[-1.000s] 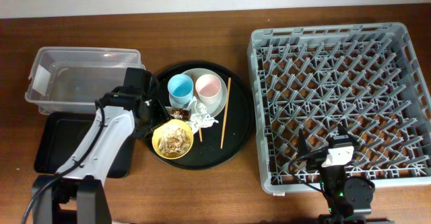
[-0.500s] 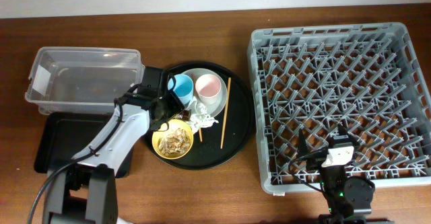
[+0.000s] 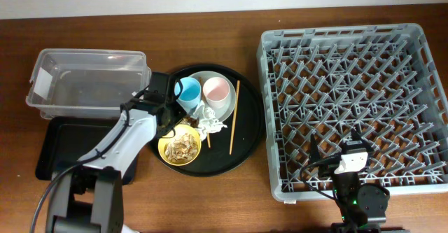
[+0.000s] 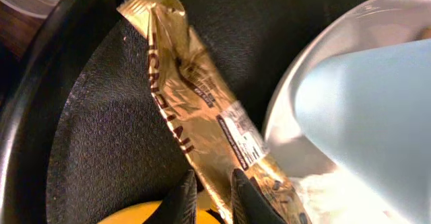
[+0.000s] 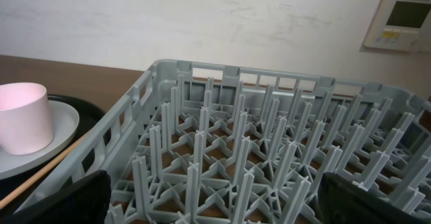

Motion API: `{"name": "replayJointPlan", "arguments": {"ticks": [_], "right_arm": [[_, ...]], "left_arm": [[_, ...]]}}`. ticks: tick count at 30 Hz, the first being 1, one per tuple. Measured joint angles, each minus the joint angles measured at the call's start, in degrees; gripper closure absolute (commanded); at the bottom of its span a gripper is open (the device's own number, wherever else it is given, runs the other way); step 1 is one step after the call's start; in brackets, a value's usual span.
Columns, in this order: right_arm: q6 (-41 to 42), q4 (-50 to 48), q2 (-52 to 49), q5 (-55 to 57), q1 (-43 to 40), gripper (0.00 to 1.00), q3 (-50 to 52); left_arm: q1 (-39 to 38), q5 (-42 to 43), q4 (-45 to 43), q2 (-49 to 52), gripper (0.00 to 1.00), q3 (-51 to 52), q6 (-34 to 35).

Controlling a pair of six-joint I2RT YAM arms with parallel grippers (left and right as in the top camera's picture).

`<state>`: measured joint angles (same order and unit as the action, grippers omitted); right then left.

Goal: Sort waste into correct bins and load items into the dishwasher rack
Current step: 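Move the left gripper over the round tray to the gold wrapper, then grasp the gold candy wrapper with the left gripper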

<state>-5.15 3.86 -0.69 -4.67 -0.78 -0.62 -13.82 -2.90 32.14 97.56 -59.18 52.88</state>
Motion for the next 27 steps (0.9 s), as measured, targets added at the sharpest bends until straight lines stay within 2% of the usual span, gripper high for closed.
{"name": "replayJointPlan", "arguments": {"ticks": [1,3,8,11,13,14,15,16,27], "right_arm": [[-0.02,-0.02,0.0,0.0,0.0,0.01,0.0],[-0.02,-0.02,0.0,0.0,0.0,0.02,0.0],[-0.04,-0.02,0.0,0.0,0.0,0.02,0.0],[-0.02,-0.02,0.0,0.0,0.0,0.02,0.0],[-0.02,-0.02,0.0,0.0,0.0,0.02,0.0],[0.0,-0.02,0.0,0.0,0.0,0.02,0.0],[-0.04,0.0,0.0,0.0,0.0,0.02,0.0],[-0.02,-0.02,0.0,0.0,0.0,0.01,0.0],[-0.04,-0.02,0.0,0.0,0.0,0.02,0.0]], "left_arm": [[0.0,-0.35,-0.24,0.55,0.8,0.0,0.28],[0.02,-0.57,-0.28,1.27,1.0,0.0,0.11],[0.02,-0.57,-0.66,1.29,1.0,0.04,0.09],[0.02,-0.57,0.31,-2.6,1.0,0.04,-0.2],[0.02,-0.59,0.96,-8.87,0.79,-0.15,-0.44],[0.13,-0.61,1.4,-10.67,0.56,-0.33,-0.7],[0.39,-0.59,2.27,-12.66,0.44,-0.52,-0.85],[0.79,-0.61,2.84,-13.09,0.4,-0.57,-1.09],[1.42,-0.42,3.34,-2.38,0.43,-0.37,-0.98]]}}
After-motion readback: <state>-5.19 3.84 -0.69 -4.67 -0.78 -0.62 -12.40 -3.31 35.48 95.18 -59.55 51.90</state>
